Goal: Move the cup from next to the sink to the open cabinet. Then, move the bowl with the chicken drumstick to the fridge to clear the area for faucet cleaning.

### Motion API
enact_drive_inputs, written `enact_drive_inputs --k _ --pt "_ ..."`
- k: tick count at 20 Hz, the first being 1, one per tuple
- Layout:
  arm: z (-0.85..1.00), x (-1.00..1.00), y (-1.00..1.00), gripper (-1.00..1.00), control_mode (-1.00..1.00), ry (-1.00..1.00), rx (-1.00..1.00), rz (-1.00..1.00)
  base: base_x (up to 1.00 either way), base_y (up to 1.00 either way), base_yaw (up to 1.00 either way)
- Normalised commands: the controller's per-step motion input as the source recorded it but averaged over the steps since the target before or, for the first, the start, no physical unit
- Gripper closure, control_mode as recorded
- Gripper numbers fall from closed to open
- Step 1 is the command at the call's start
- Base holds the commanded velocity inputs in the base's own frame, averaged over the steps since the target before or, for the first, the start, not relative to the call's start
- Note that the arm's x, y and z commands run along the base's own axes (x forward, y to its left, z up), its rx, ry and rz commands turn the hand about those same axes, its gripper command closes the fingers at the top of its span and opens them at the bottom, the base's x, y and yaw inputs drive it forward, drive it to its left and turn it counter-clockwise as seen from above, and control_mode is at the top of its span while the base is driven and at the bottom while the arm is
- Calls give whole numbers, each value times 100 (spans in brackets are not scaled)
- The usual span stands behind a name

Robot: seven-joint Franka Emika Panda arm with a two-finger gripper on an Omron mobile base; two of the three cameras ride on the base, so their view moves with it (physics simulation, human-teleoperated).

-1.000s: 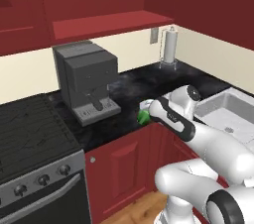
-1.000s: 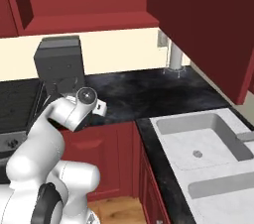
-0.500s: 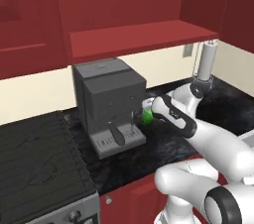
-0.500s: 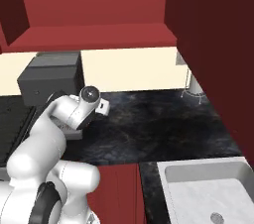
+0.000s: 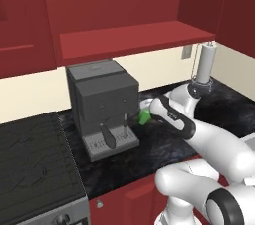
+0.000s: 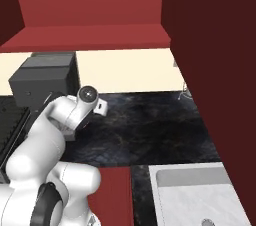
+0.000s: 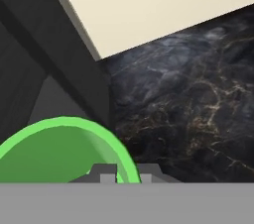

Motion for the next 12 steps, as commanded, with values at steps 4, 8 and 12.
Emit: enact_drive_inputs --k 4,8,12 --pt "0 0 0 100 100 0 0 0 59 -5 -1" --pt "0 0 0 100 100 0 0 0 15 -29 0" --pt "97 -12 -29 100 -100 3 6 -6 0 0 0"
